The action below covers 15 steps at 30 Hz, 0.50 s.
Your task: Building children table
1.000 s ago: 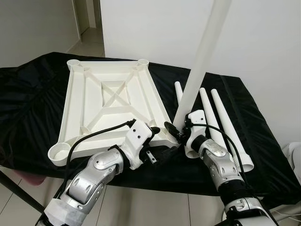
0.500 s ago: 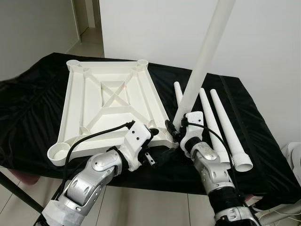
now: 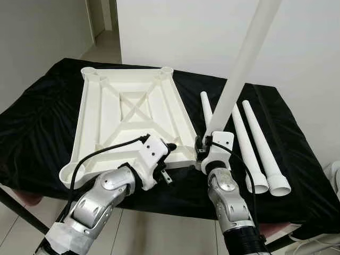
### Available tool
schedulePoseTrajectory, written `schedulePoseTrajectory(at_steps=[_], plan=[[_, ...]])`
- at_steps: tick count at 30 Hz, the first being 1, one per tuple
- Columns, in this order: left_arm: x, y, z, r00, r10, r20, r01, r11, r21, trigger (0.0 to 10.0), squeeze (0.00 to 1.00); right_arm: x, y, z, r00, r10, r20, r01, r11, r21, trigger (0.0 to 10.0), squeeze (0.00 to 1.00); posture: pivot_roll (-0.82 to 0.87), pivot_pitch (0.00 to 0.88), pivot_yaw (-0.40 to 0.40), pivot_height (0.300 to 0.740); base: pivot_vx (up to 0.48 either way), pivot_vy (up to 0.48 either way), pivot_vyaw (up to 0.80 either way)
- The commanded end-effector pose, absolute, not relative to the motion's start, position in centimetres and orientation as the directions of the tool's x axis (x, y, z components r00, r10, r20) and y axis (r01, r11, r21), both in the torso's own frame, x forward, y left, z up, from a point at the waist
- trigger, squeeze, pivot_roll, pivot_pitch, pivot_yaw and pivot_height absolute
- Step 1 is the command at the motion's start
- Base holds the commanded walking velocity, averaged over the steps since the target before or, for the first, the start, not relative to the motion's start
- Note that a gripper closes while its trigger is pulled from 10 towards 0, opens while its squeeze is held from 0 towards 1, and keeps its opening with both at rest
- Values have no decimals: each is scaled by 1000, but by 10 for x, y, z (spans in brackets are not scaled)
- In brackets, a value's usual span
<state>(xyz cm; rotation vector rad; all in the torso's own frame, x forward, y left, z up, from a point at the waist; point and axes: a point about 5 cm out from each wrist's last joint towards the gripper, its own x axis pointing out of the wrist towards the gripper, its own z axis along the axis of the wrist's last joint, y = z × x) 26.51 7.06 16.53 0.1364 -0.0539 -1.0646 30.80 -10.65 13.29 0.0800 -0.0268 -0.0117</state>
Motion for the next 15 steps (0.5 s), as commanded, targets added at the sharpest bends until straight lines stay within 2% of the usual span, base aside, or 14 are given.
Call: schedulePoseTrajectory(at_steps=[1, 7, 8, 10, 11, 15], plan=[[264, 68, 165, 420, -907, -30, 899, 412, 149, 10000, 0, 302, -107, 127, 999, -43, -3, 43, 993, 108, 10000, 0, -101, 0, -30, 740, 0, 0, 0], [266, 67, 167, 431, -902, -16, 893, 424, 150, 10000, 0, 302, -113, 130, 997, -73, 15, 71, 992, 107, 10000, 0, -100, 0, -34, 740, 0, 0, 0], [266, 67, 166, 432, -902, -16, 893, 426, 148, 10000, 0, 302, -113, 132, 997, -75, 22, 73, 992, 105, 10000, 600, -99, 0, -35, 740, 0, 0, 0], [266, 67, 166, 433, -901, -16, 893, 426, 147, 10000, 0, 302, -113, 133, 997, -77, 26, 73, 992, 105, 10000, 600, -99, 0, -35, 740, 0, 0, 0], [265, 67, 166, 433, -901, -16, 893, 426, 147, 10000, 0, 302, -112, 134, 997, -67, 33, 64, 992, 108, 10000, 1000, -94, 0, -39, 740, 0, 0, 0], [265, 66, 166, 433, -901, -11, 892, 427, 147, 10000, 0, 303, -115, 138, 997, -52, 52, 47, 995, 84, 10000, 1000, -86, 0, -45, 740, 0, 0, 0]])
